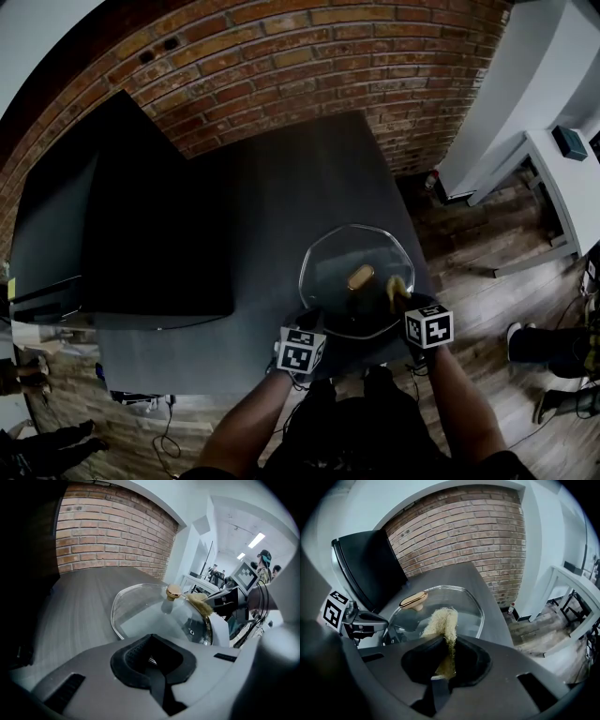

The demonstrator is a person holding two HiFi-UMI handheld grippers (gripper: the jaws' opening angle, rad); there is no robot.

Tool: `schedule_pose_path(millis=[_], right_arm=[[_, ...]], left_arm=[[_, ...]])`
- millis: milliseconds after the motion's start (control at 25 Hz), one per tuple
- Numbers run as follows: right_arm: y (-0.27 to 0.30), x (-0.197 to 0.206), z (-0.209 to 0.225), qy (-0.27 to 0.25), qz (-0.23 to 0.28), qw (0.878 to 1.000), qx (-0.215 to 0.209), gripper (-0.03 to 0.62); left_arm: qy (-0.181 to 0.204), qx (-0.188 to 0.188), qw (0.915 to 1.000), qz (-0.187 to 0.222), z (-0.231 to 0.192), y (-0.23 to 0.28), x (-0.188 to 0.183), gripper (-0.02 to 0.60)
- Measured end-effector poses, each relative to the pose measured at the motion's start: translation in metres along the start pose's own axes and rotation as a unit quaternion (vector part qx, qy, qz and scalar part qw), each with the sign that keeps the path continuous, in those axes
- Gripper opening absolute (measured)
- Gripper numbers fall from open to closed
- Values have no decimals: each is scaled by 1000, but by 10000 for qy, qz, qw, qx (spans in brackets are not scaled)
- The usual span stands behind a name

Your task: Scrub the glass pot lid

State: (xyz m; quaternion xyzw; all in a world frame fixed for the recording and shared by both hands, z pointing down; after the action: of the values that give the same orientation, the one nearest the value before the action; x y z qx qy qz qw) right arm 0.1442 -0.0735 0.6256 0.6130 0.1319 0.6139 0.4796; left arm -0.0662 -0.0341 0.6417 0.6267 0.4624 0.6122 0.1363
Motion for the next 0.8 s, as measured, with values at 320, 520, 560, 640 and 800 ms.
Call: schedule_pose_path(millis=[320, 520, 560, 640, 800], right_arm=[[-3, 3, 24, 134, -33, 9997, 189, 52], [-3, 6, 31, 268, -91, 9995, 155, 52], [-4, 5, 31, 256, -100, 9995, 147, 52], [-4, 4, 31, 232, -119, 9996, 135, 52], [-2, 5, 34, 204, -99, 9997, 99, 52]], left_arm=[[-62, -27, 10000, -29, 1, 0, 1, 34], [-112, -46, 9999, -31, 1, 0, 1, 34], [-132, -52, 9999, -24, 1, 0, 1, 34], [-168, -66, 9998, -14, 1, 1, 0, 34], [-209, -96, 9997, -14, 1, 0, 0, 34]])
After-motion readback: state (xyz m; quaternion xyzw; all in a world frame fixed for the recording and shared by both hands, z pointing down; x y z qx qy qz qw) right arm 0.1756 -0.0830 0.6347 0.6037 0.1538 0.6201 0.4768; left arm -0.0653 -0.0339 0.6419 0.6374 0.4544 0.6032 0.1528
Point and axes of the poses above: the fingertips, and each gripper's own axes: y forward along the fingers, z to its right, x out of its underside, the point moved 2 cm from there along -y, backward along the fingers, and after that the axes turned 2 degrees about -y, right-handed, at the moved point
